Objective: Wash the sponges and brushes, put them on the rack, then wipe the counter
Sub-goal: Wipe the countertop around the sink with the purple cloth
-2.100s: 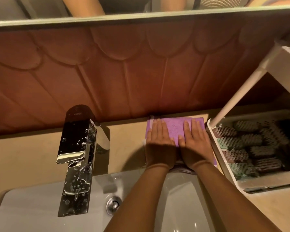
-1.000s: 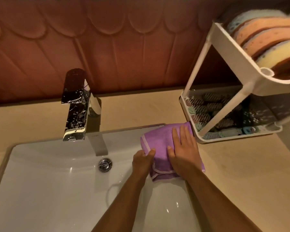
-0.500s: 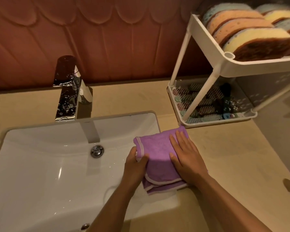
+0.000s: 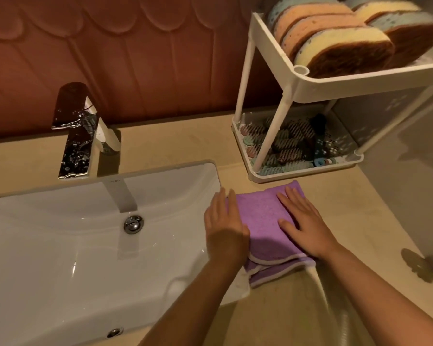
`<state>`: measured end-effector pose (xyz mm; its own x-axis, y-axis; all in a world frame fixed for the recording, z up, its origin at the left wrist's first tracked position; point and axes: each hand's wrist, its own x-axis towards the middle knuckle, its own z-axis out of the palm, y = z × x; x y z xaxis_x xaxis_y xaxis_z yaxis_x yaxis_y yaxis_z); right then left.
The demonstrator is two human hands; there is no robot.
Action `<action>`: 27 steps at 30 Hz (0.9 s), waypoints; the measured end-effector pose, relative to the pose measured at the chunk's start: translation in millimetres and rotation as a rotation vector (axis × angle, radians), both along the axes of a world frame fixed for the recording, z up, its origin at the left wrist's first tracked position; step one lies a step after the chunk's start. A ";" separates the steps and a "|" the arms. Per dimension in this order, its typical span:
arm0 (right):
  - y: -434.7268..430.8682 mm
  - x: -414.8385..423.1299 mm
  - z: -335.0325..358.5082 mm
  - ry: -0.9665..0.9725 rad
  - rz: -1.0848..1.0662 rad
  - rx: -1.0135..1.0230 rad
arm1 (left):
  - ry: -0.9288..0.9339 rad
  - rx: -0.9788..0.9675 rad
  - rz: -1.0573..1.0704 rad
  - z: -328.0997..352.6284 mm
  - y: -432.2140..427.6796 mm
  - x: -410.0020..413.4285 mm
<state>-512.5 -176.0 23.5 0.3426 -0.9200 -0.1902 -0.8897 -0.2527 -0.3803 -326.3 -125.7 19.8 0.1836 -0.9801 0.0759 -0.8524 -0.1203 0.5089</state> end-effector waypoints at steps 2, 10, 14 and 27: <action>-0.5 7.8 0.0 -0.033 -0.090 -0.011 | -0.129 -0.005 -0.137 -1.5 -1.7 -11.9; 3.5 22.0 -17.2 0.244 -0.094 -0.121 | -0.255 0.106 -0.190 -17.3 1.8 -25.2; 6.6 23.6 -19.5 0.252 -0.108 -0.147 | -0.298 0.137 -0.235 -17.9 2.0 -23.2; 47.3 -12.1 -21.6 0.257 -0.139 -0.214 | -0.251 0.139 -0.238 -16.4 41.0 -56.6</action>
<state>-524.6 -128.6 1.9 0.1777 -0.9827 -0.0523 -0.9808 -0.1725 -0.0909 -382.9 -84.7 3.4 -0.0586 -0.9972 -0.0476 -0.9611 0.0434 0.2729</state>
